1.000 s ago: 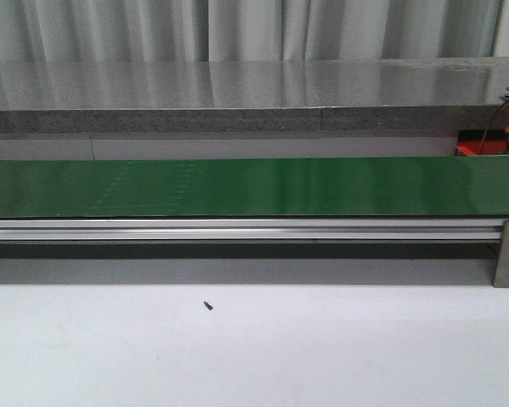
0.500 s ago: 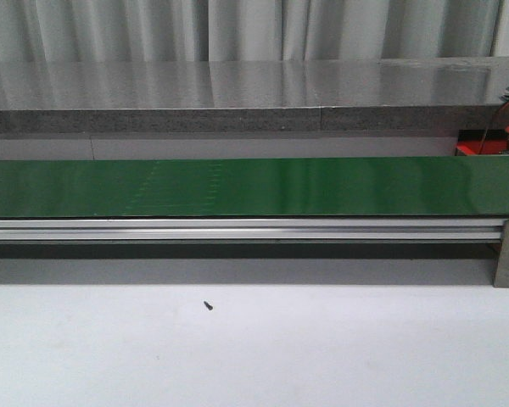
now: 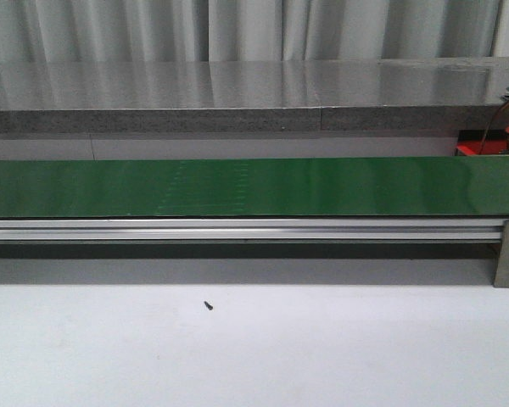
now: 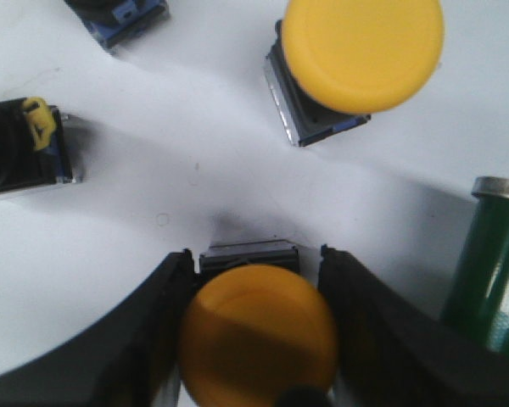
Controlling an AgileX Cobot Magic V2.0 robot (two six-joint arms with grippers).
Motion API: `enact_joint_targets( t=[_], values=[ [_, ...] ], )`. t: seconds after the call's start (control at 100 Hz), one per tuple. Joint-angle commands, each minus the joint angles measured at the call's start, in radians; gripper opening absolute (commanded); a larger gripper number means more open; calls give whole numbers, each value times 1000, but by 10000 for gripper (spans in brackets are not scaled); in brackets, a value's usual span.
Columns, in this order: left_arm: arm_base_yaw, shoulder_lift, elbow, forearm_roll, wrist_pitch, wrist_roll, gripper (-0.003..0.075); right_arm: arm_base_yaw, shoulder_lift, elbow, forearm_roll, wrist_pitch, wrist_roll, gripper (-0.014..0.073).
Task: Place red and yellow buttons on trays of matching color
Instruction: 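Lower the left gripper onto a yellow push-button and grasp it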
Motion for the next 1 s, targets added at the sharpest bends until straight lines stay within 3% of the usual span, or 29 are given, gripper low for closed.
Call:
enact_joint_targets(
  t=[0.0,0.19,0.67,0.99],
  values=[
    [-5,-54,-31,-8,-36,12,200,2,-3,-25,9,-59,-7,-70],
    [-5,-59,-32,6,-19,16,102,2,-3,-25,9,-59,-7,-70],
    [-12,-283,-33,27,151,19,100,2,-3,-25,9,-59,-7,-70],
    [-110,-358,-31,2,252,19,100,2,-3,-25,9,-59,-7,-70]
  ],
)
